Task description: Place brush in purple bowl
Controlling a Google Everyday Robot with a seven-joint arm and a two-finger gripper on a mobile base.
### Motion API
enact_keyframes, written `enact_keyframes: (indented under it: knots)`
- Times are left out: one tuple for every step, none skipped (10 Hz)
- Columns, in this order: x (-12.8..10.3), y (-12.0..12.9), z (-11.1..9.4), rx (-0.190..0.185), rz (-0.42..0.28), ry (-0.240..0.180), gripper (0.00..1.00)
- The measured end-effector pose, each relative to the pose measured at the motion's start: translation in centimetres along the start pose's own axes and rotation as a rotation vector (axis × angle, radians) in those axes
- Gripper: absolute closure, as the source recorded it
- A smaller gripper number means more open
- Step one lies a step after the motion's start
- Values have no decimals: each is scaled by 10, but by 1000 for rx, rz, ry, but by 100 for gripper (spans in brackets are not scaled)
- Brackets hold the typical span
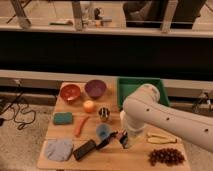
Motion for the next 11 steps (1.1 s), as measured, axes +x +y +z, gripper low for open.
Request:
enact_keyframes:
  knots:
    - [-4,2,-4,2,-10,-2,100]
    - [-12,5,-11,8,-28,-3,100]
    - [-24,5,-22,18,-54,-4,100]
    - [-38,4,-33,30,-81,-4,100]
    - [-50,2,-48,38,-114,3,100]
    - [-57,-1,-62,52,-134,9,100]
    - [-62,-3,-68,58,-147,8,100]
    - [-68,-4,-71,62,-159,2,100]
    - [-80,-7,-72,62,-175,-5,100]
    - [-89,-10,-71,61,-181,-12,100]
    - [-101,-16,-67,59,-187,-17,100]
